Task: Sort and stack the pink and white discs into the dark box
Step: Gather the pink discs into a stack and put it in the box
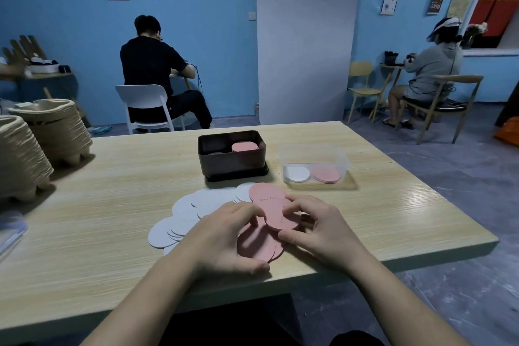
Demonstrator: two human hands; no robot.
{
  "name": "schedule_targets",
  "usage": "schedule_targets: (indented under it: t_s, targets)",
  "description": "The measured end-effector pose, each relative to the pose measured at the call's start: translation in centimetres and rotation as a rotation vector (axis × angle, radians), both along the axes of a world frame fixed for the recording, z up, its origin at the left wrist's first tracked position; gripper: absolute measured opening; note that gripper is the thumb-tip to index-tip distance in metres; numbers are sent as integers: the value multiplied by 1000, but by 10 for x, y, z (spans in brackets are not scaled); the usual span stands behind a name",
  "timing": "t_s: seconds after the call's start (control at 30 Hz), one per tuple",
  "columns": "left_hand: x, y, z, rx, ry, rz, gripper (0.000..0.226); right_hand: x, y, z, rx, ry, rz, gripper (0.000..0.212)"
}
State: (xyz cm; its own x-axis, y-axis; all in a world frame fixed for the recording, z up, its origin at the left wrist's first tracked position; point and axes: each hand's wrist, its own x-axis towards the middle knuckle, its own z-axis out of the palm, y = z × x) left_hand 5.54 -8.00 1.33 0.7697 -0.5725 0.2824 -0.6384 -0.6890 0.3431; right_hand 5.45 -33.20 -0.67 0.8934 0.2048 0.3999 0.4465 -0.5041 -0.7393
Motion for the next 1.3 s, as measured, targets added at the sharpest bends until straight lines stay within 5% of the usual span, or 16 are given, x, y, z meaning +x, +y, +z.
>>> schedule_targets:
  t_s: [0.43,1.03,1.3]
  targets:
    - [6,3,-10,-240,18,56,66,2,0,-3,-53,-22,-52,33]
    - [10,-7,-12,-164,-179,-53,39,-3,7,3,-221,-124,134,30]
    - [10,3,-14,-272,-101,17,42,-3,3,0,78,-75,111,22]
